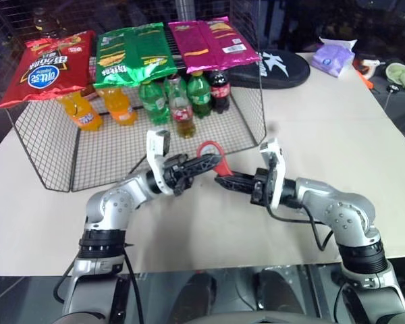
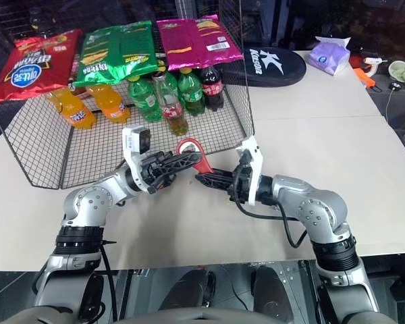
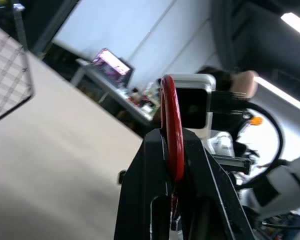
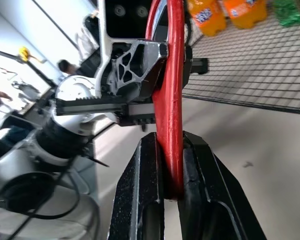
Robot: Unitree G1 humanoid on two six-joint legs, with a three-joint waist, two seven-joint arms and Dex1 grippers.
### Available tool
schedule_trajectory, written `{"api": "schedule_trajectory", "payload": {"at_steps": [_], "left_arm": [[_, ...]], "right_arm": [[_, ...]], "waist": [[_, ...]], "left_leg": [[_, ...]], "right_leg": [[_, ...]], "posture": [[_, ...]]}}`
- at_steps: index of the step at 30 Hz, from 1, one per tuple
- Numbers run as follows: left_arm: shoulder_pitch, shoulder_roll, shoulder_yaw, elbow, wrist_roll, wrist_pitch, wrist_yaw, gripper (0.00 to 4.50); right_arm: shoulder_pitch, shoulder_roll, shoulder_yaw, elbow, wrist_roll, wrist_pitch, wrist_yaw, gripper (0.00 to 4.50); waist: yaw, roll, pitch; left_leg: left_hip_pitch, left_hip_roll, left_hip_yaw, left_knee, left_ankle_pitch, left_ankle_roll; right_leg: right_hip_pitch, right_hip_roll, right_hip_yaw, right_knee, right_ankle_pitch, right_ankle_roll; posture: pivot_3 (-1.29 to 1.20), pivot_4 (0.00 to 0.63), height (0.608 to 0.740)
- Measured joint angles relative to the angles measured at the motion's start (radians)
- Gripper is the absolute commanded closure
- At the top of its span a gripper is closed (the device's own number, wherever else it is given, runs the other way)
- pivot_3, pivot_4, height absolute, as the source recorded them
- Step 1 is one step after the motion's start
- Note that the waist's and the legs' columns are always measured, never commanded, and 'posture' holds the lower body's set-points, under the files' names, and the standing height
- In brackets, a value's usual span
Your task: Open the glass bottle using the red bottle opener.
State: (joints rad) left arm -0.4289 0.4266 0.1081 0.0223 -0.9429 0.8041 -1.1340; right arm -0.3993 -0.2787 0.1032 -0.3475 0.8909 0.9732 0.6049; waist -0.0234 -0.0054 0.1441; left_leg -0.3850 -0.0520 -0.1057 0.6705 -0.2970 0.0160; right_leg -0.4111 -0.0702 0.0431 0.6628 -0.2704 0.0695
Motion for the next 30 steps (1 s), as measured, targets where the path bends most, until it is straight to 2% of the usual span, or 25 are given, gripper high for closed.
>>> {"api": "schedule_trajectory", "payload": {"at_steps": [1,4,9,14,17,20,22,25,26,30], "left_arm": [[0.0,0.0,0.0,0.0,0.0,0.003,0.0,4.5],[-0.001,-0.009,0.001,0.004,0.003,0.003,0.015,3.41],[0.0,-0.025,0.009,0.011,0.047,-0.022,0.1,1.03],[0.054,-0.015,0.071,-0.022,0.046,-0.043,0.155,1.03],[0.116,-0.004,0.132,-0.07,0.046,-0.073,0.196,1.03],[0.156,-0.034,0.17,-0.142,0.058,-0.147,0.267,1.03],[0.171,-0.048,0.176,-0.167,0.127,-0.234,0.319,1.03],[0.176,-0.058,0.161,-0.162,0.309,-0.427,0.4,1.03],[0.158,-0.067,0.155,-0.13,0.393,-0.513,0.447,1.03],[0.06,-0.075,0.115,0.042,0.586,-0.687,0.57,1.03]], "right_arm": [[0.0,-0.001,0.0,0.0,0.0,0.002,0.002,4.49],[0.0,-0.001,0.006,0.0,-0.003,0.003,0.0,4.5],[0.003,0.002,0.017,-0.001,-0.032,-0.004,-0.016,4.5],[0.077,-0.007,-0.004,-0.004,-0.075,-0.059,-0.044,4.5],[0.127,-0.033,-0.063,0.001,-0.126,-0.108,-0.074,4.5],[0.154,-0.031,-0.131,0.016,-0.192,-0.201,-0.129,4.5],[0.171,-0.031,-0.17,0.026,-0.222,-0.239,-0.16,4.5],[0.193,-0.032,-0.22,0.048,-0.258,-0.285,-0.196,4.5],[0.197,-0.03,-0.241,0.056,-0.269,-0.303,-0.21,4.5],[0.194,-0.014,-0.256,0.059,-0.307,-0.357,-0.233,4.5]], "waist": [[-0.002,0.0,0.0],[-0.006,0.0,0.0],[-0.015,0.0,0.0],[-0.018,0.0,0.0],[-0.015,0.0,0.0],[-0.009,0.0,0.0],[-0.007,0.0,0.0],[-0.004,0.0,0.0],[-0.001,0.0,0.0],[0.008,0.0,0.0]], "left_leg": [[0.0,0.0,0.0,0.0,0.0,0.0],[0.0,0.0,0.0,0.0,0.0,0.0],[0.0,0.0,0.0,0.0,0.0,0.0],[0.0,0.0,0.0,0.0,0.0,0.0],[0.0,0.0,0.001,0.0,0.0,0.0],[0.0,0.0,0.001,0.0,0.0,0.0],[0.0,0.0,0.001,0.0,0.0,0.0],[0.0,0.0,0.002,0.0,0.0,0.0],[0.0,0.0,0.003,0.0,0.0,0.0],[0.001,0.0,0.003,0.0,0.0,0.0]], "right_leg": [[0.0,0.0,0.0,0.0,0.0,0.0],[0.0,0.0,0.0,0.0,0.0,0.0],[0.0,0.0,0.0,0.0,0.0,0.0],[0.0,0.0,0.001,0.0,0.0,0.0],[-0.001,-0.001,0.001,0.0,0.0,0.0],[0.0,-0.001,0.001,0.0,0.0,0.0],[0.0,-0.001,0.001,0.0,0.0,0.0],[0.0,0.0,0.002,0.0,0.0,0.0],[0.0,0.0,0.002,0.0,0.0,0.0],[0.0,0.001,0.002,0.001,0.0,0.0]], "posture": [[0.0,0.15,0.74],[0.0,0.15,0.74],[0.0,0.15,0.74],[0.0,0.15,0.74],[0.0,0.15,0.74],[0.0,0.15,0.74],[0.0,0.15,0.74],[0.0,0.15,0.74],[0.0,0.15,0.74],[0.0,0.15,0.74]]}}
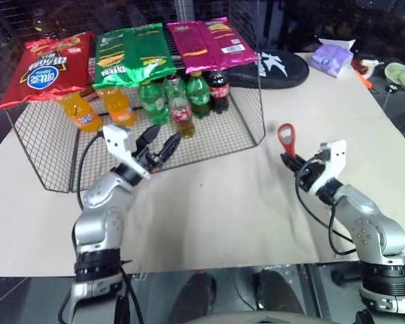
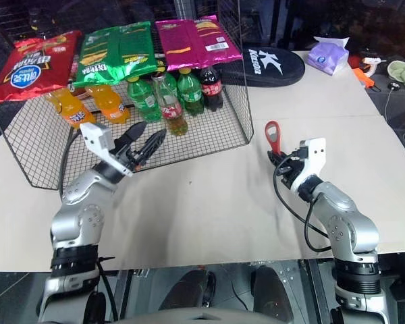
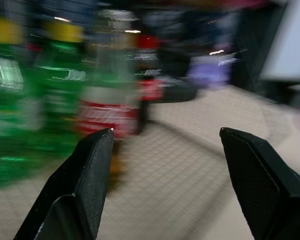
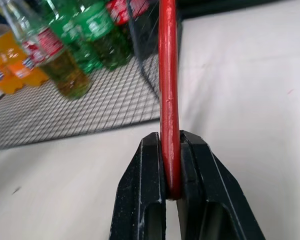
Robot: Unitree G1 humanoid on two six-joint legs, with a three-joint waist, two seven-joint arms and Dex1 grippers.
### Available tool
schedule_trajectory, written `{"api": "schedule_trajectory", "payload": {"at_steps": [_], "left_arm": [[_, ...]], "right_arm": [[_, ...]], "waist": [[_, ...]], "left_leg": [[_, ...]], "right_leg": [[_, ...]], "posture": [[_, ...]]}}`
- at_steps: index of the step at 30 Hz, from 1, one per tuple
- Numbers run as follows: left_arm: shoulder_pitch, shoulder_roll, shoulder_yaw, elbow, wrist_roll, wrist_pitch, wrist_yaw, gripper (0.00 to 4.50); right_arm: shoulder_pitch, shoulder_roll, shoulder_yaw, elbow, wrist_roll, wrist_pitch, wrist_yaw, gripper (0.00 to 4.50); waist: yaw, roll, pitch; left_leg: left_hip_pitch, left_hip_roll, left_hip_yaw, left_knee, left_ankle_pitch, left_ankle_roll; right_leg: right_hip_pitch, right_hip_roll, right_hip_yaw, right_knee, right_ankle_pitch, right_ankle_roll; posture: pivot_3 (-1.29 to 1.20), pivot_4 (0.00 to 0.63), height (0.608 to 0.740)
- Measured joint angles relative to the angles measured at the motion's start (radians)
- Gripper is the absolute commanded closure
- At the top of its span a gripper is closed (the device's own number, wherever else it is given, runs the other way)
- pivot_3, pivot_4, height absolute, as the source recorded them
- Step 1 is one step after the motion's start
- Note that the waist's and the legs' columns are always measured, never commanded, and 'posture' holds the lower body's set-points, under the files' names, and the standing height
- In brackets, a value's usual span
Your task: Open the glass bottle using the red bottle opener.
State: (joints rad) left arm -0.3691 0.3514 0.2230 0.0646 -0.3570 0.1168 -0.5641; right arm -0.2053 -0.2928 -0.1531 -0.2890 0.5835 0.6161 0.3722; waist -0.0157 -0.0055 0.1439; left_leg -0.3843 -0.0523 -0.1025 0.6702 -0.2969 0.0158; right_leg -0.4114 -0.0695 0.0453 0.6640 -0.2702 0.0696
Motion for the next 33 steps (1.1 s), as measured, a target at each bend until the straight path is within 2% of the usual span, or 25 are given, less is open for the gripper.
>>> {"api": "schedule_trajectory", "payload": {"at_steps": [4,10,17,24,33], "left_arm": [[-0.136,-0.01,-0.049,0.257,0.119,-0.16,0.038,1.03],[-0.335,-0.012,-0.076,0.629,0.21,-0.371,0.06,1.03],[-0.539,-0.03,-0.056,1.003,0.216,-0.458,0.048,1.03],[-0.602,-0.028,-0.035,1.149,0.218,-0.472,0.031,1.03],[-0.637,-0.029,-0.035,1.187,0.237,-0.493,0.065,1.03]], "right_arm": [[-0.006,0.033,0.022,0.005,-0.028,-0.031,-0.011,4.5],[0.019,0.046,0.035,-0.011,-0.047,-0.038,-0.026,4.5],[0.047,0.07,0.044,-0.026,-0.062,-0.054,-0.043,4.5],[0.07,0.092,0.073,-0.045,-0.079,-0.075,-0.054,4.5],[0.073,0.099,0.08,-0.045,-0.102,-0.088,-0.053,4.5]], "waist": [[0.002,0.0,0.0],[-0.001,0.0,0.0],[-0.007,-0.001,0.0],[-0.025,-0.001,0.0],[-0.026,-0.001,0.0]], "left_leg": [[-0.001,-0.002,0.0,0.0,0.0,0.0],[-0.001,-0.003,-0.001,0.0,0.0,0.0],[-0.001,-0.006,-0.001,0.0,0.0,0.0],[-0.001,-0.007,-0.002,0.001,0.0,0.0],[-0.001,-0.007,-0.002,0.001,0.0,0.0]], "right_leg": [[0.0,0.0,0.0,0.0,0.0,0.0],[-0.001,-0.001,-0.001,0.0,0.0,0.0],[-0.001,-0.001,-0.002,0.001,0.0,0.0],[-0.001,-0.001,-0.002,0.001,0.0,0.0],[-0.001,-0.001,-0.002,0.002,0.0,0.0]], "posture": [[0.0,0.15,0.74],[0.0,0.15,0.74],[0.0,0.15,0.74],[0.0,0.15,0.74],[0.0,0.15,0.74]]}}
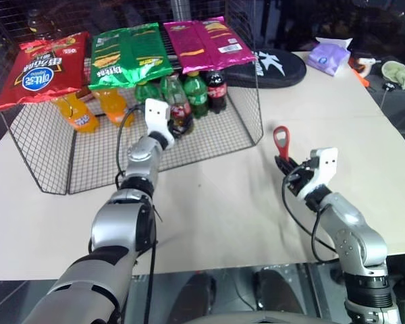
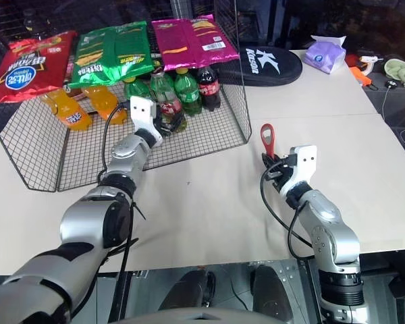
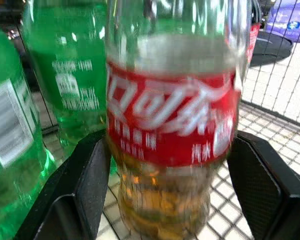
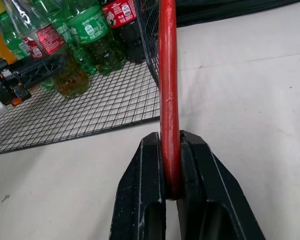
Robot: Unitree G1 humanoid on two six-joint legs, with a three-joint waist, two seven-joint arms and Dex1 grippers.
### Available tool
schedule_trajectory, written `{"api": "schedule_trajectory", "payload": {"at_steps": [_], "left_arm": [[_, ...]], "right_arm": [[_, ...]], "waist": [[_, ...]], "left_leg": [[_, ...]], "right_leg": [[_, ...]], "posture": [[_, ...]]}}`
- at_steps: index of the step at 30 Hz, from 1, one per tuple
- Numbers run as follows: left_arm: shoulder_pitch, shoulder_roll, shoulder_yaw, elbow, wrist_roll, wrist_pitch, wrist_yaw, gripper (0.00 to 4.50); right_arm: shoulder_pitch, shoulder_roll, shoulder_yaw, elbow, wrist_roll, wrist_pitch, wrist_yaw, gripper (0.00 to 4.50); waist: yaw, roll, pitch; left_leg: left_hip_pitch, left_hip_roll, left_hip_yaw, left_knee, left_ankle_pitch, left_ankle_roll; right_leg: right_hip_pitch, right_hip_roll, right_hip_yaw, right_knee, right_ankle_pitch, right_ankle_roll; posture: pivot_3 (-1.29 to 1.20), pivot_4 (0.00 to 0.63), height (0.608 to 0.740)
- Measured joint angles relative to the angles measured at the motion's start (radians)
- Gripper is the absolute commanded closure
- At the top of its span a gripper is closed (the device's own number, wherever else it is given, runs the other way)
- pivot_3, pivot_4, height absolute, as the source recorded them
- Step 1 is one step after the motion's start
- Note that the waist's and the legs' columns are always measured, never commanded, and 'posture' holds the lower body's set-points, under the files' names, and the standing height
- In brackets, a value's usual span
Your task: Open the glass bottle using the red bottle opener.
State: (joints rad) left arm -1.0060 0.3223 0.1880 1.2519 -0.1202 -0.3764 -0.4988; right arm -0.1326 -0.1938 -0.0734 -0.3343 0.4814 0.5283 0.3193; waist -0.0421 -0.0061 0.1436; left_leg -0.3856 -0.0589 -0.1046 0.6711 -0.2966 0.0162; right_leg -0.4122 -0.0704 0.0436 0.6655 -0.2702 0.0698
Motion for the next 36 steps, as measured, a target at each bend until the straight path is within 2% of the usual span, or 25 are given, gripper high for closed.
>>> {"api": "schedule_trajectory", "payload": {"at_steps": [2,4,16,25,30,36], "left_arm": [[-0.002,-0.001,0.001,0.007,0.0,-0.004,0.003,1.03],[-0.005,-0.001,0.001,0.012,0.0,-0.004,0.004,1.52],[-0.006,-0.001,0.007,0.015,0.0,-0.005,0.01,1.52],[0.024,0.001,0.009,-0.043,-0.003,-0.005,-0.091,1.52],[0.11,0.004,0.006,-0.2,-0.028,0.005,-0.169,1.52],[0.347,0.008,-0.033,-0.624,-0.095,0.183,-0.263,1.52]], "right_arm": [[0.0,0.0,0.0,0.0,-0.006,-0.008,0.001,4.5],[0.0,0.0,0.001,0.0,-0.008,-0.009,0.002,4.5],[0.0,0.0,0.017,0.006,-0.027,-0.028,0.005,4.5],[0.0,-0.002,0.018,0.008,-0.039,-0.032,0.01,4.5],[0.0,-0.006,0.017,0.019,-0.043,-0.04,0.018,4.5],[-0.006,-0.011,0.016,0.034,-0.046,-0.053,0.025,4.5]], "waist": [[0.0,0.0,0.0],[0.0,0.0,0.0],[0.0,0.0,0.0],[-0.001,0.0,0.0],[-0.004,0.0,0.0],[-0.004,0.0,0.0]], "left_leg": [[0.0,0.0,0.0,0.0,0.0,0.0],[0.0,0.0,0.0,0.0,0.0,0.0],[0.0,0.0,0.0,0.001,0.0,0.0],[-0.001,0.0,0.002,0.002,0.0,0.0],[0.0,0.002,0.003,0.002,0.0,0.0],[0.0,0.004,0.004,0.002,0.0,0.0]], "right_leg": [[0.0,0.0,0.0,0.0,0.0,0.0],[0.0,0.0,0.0,0.0,0.0,0.0],[0.0,0.0,0.0,0.002,0.0,0.0],[-0.003,-0.001,-0.002,0.006,0.0,0.0],[-0.004,-0.001,-0.002,0.007,0.0,0.0],[-0.004,-0.001,-0.001,0.007,0.0,0.0]], "posture": [[0.0,0.15,0.74],[0.0,0.15,0.74],[0.0,0.15,0.74],[0.0,0.15,0.74],[0.0,0.15,0.74],[0.0,0.15,0.74]]}}
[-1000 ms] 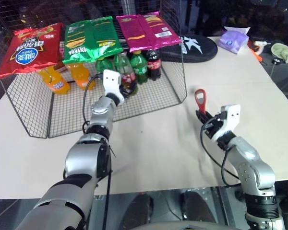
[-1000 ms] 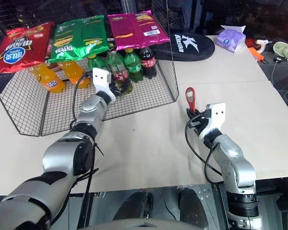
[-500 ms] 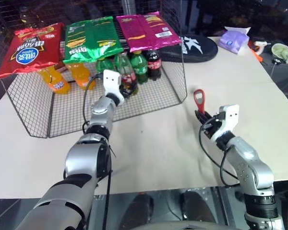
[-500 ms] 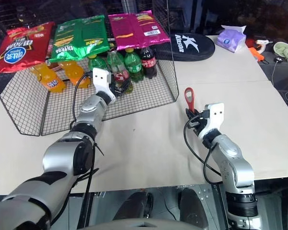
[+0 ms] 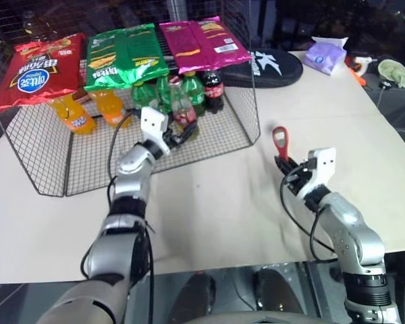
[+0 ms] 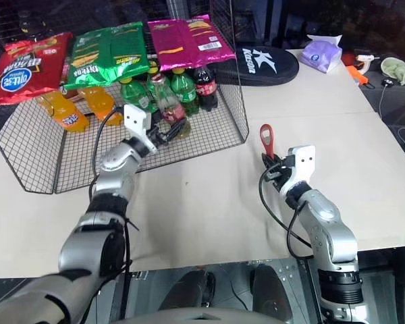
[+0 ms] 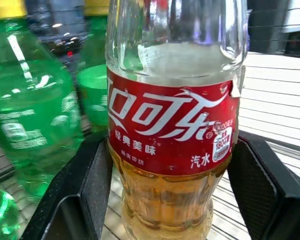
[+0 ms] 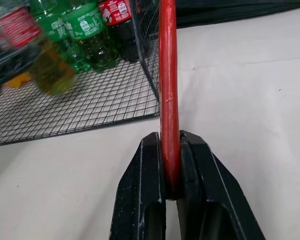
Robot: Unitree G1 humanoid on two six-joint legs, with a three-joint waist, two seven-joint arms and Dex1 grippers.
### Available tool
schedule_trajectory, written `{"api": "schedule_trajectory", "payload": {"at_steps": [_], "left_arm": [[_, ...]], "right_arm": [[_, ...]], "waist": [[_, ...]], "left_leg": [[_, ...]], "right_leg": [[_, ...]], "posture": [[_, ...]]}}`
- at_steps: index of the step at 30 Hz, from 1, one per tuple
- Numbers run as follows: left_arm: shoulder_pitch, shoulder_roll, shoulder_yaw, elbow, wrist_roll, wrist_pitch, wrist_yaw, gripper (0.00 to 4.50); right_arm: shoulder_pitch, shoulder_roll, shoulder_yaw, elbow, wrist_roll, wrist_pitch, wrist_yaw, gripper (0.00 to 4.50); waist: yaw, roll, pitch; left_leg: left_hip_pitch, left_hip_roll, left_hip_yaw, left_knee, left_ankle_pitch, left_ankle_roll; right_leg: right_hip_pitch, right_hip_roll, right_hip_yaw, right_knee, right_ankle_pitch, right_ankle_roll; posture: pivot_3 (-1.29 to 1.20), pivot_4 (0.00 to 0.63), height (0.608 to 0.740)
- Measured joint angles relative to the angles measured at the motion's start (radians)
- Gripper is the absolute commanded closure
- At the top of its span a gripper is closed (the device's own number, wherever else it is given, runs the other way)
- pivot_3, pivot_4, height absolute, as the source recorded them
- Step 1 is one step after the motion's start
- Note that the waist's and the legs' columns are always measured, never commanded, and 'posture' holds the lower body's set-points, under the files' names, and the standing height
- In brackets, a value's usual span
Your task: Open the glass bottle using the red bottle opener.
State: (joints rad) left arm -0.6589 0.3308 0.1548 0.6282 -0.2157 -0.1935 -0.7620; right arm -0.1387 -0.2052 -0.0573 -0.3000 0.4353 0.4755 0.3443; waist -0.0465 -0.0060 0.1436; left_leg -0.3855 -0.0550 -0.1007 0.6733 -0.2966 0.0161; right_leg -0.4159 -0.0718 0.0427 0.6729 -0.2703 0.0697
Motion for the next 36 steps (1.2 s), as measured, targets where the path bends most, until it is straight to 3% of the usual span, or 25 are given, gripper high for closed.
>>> {"api": "schedule_trajectory", "payload": {"at_steps": [6,14,19,32,33,36], "left_arm": [[0.221,0.031,-0.059,-0.447,-0.107,0.277,-0.06,1.52],[0.392,0.05,-0.121,-0.774,-0.189,0.504,-0.034,1.52],[0.481,0.055,-0.159,-0.848,-0.157,0.5,-0.007,1.52],[0.604,0.007,-0.172,-0.836,-0.04,0.268,0.073,1.52],[0.604,0.004,-0.172,-0.831,-0.04,0.261,0.073,0.73],[0.603,0.003,-0.172,-0.825,-0.034,0.225,0.076,0.04]], "right_arm": [[-0.012,-0.048,0.006,0.001,-0.018,-0.021,0.039,4.5],[-0.014,-0.085,0.02,-0.004,-0.048,-0.073,0.078,4.5],[-0.016,-0.079,0.019,-0.003,-0.064,-0.112,0.079,4.5],[-0.046,-0.059,0.03,0.017,-0.08,-0.154,0.086,4.5],[-0.046,-0.057,0.034,0.018,-0.081,-0.154,0.086,4.5],[-0.046,-0.054,0.042,0.024,-0.084,-0.157,0.086,4.5]], "waist": [[0.004,0.0,0.0],[0.006,0.0,0.0],[0.006,0.0,0.0],[0.01,0.0,0.0],[0.01,0.0,0.0],[0.01,0.0,0.0]], "left_leg": [[0.001,0.001,0.0,0.001,0.0,0.0],[0.002,0.002,0.002,0.002,0.0,0.0],[0.003,0.002,0.003,0.002,0.0,0.0],[0.003,0.003,0.004,0.002,0.0,0.0],[0.003,0.003,0.004,0.002,0.0,0.0],[0.003,0.003,0.004,0.001,0.0,0.0]], "right_leg": [[0.001,0.0,0.001,0.001,0.0,0.0],[0.002,0.001,0.001,0.002,0.0,0.0],[0.002,0.001,0.003,0.002,0.0,0.0],[0.002,0.001,0.003,0.001,0.0,0.0],[0.002,0.001,0.003,0.001,0.0,0.0],[0.002,0.001,0.003,0.001,0.0,0.0]], "posture": [[0.0,0.15,0.74],[0.0,0.15,0.74],[0.0,0.15,0.74],[0.0,0.15,0.74],[0.0,0.15,0.74],[0.0,0.15,0.74]]}}
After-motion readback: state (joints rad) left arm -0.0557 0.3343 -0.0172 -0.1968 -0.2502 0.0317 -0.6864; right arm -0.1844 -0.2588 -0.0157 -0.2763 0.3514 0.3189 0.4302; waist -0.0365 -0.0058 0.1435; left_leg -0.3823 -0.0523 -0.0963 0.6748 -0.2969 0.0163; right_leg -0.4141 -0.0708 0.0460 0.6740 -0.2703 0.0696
